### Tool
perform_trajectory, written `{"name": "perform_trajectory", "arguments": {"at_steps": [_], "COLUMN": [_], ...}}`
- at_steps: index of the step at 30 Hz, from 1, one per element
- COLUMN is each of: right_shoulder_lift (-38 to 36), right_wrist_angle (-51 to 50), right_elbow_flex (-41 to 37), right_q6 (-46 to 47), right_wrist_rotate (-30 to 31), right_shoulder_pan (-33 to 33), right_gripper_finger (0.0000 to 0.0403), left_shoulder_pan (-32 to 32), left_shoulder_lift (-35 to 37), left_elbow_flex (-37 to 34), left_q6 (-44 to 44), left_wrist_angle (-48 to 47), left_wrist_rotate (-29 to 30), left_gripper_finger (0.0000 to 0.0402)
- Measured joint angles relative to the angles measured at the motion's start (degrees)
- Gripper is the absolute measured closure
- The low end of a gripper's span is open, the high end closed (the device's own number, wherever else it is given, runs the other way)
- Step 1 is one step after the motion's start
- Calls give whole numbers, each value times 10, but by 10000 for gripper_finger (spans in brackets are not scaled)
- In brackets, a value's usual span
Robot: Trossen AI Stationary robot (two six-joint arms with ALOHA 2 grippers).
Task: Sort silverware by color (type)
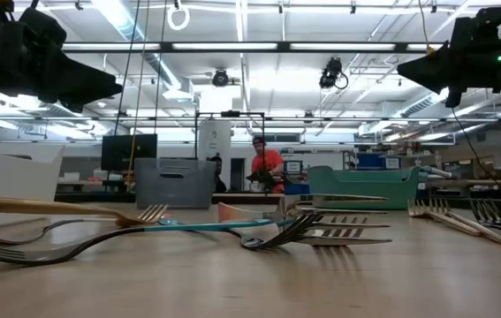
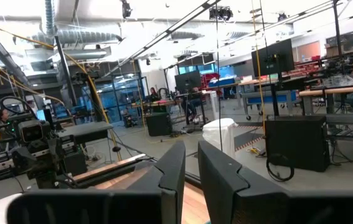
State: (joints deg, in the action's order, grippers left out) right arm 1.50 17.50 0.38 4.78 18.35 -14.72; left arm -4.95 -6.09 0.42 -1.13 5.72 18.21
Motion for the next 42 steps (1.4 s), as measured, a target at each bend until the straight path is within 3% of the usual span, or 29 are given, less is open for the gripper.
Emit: {"name": "perform_trajectory", "arguments": {"at_steps": [28,42], "right_shoulder_lift": [0,0], "right_wrist_angle": [0,0], "right_elbow_flex": [0,0], "right_q6": [0,0], "right_wrist_rotate": [0,0], "right_shoulder_pan": [0,0], "right_gripper_finger": [347,347], "left_shoulder_pan": [0,-1], "left_shoulder_lift": [0,0], "left_elbow_flex": [0,0], "left_q6": [-2,-70], "left_wrist_angle": [0,10], "left_wrist_rotate": [0,1], "left_gripper_finger": [230,230]}}
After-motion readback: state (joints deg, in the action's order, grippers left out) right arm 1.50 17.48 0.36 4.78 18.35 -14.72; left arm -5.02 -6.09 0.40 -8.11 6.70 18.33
